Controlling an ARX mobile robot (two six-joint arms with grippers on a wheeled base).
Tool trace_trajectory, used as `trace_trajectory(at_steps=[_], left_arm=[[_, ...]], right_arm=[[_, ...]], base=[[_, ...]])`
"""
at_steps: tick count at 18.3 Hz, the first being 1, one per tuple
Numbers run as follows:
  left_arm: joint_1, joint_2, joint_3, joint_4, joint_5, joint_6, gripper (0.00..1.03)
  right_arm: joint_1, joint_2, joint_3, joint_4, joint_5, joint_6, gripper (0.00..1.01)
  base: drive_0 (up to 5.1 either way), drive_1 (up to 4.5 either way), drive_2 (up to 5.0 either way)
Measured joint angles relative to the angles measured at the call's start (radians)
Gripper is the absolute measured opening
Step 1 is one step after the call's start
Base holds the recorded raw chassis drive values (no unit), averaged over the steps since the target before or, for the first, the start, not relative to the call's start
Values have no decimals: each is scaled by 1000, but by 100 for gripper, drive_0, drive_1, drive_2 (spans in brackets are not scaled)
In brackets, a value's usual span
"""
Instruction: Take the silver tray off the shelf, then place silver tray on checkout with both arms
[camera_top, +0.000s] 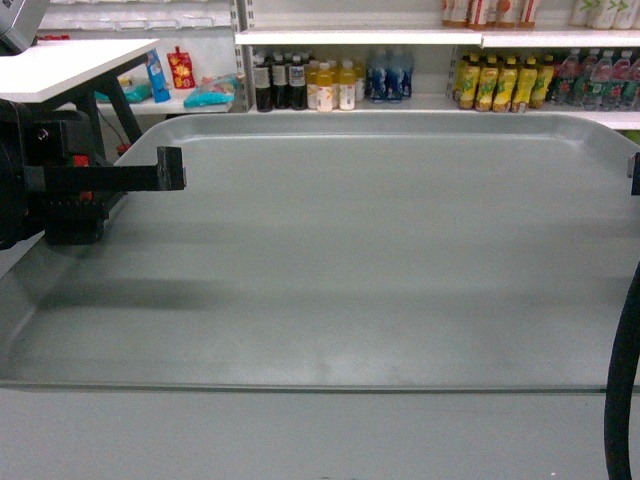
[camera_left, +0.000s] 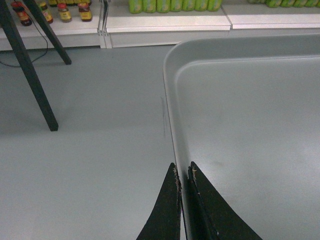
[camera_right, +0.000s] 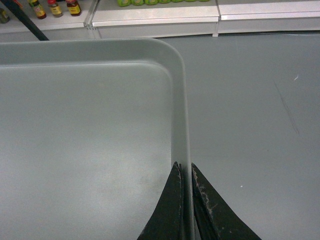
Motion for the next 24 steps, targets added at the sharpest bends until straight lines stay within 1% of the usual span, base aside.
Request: trace_trajectory(at_steps=[20,24], left_arm=[[-4,0,0,6,0,0,3],[-4,0,0,7,0,0,3]], right_arm=[[-5,1,0,5,-1,-2,3],[-5,1,0,8,-1,-2,3]], base=[[-6,-414,401],[-489,252,252]])
